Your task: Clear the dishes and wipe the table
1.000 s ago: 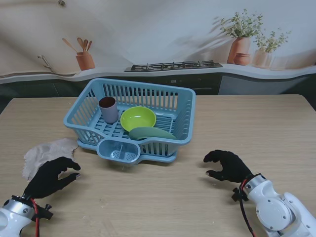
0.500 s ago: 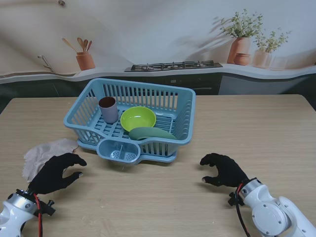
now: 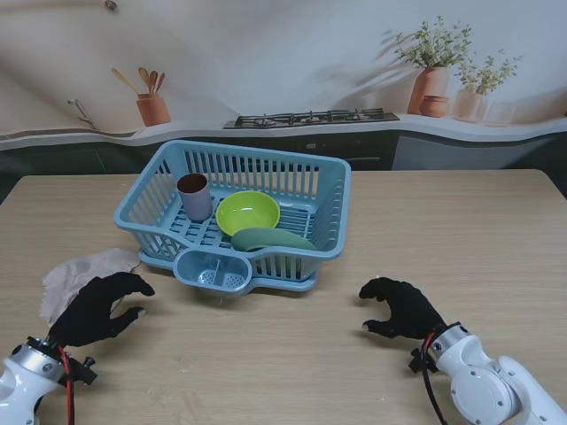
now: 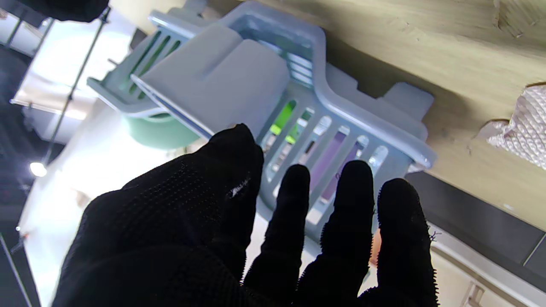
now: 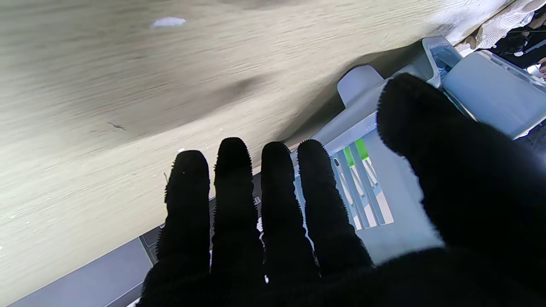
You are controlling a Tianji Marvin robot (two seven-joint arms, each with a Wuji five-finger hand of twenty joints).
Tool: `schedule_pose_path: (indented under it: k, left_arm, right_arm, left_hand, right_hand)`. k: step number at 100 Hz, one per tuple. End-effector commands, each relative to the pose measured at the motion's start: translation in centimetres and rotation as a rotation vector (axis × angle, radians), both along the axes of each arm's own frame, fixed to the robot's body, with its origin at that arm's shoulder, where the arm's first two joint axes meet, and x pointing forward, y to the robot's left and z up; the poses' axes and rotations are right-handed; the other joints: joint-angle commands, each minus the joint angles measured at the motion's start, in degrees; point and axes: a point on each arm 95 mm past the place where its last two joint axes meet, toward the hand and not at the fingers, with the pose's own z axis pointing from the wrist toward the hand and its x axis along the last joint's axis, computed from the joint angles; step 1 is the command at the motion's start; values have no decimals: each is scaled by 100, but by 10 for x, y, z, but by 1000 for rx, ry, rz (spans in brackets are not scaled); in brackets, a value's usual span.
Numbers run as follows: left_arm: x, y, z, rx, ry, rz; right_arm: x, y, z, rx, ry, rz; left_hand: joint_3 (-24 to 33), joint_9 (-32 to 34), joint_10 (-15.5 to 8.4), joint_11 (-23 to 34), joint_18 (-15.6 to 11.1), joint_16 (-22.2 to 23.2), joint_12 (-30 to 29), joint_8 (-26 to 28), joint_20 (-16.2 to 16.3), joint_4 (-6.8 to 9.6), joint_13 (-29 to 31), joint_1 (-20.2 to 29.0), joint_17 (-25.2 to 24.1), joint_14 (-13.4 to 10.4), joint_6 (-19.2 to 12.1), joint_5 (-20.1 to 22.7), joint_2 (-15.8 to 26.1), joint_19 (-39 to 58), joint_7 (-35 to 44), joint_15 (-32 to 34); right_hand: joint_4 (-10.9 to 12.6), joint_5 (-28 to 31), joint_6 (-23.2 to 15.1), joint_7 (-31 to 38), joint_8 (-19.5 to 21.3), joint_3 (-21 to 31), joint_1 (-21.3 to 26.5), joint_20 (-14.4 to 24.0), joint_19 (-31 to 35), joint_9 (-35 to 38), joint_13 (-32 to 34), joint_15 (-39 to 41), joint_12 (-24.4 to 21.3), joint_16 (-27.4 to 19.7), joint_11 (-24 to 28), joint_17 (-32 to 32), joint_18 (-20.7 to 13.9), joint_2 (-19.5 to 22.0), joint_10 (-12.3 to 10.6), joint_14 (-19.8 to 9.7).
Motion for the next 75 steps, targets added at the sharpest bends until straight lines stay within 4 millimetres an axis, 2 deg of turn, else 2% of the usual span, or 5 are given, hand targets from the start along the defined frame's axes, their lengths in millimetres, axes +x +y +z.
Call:
schedule_pose_path:
  k: [1,75]
  left_arm:
    - [-1,0,0,6,1,-9]
    - [0,1,0,4,5,-7]
  right_arm:
    - [-3,3,-2,-4,10,13]
    - [-3,3,-2,-2,13,11]
  left_hand:
    - [273,-98,-237,-19,-145,-56,-141,11,-108,-11,-95,-170,-75,-135,-152,-186,-162,-103,63,-53]
    - [129,-67,-240,-35,-156,-45,-151,6,-155,-110,-86,-112,-107,-127,-174,-159,-114,-143,65,-79]
  right_hand:
    - [-2,-207,49,55,19,114,-61,-58,142,-186,-143,71,69,79,101,-62,-169,-249,17,-5]
    - [16,-209,41,34,-16,40,-87,-58,128,-201,-161,52,43,67,74,-94,-183,-143,8,-11]
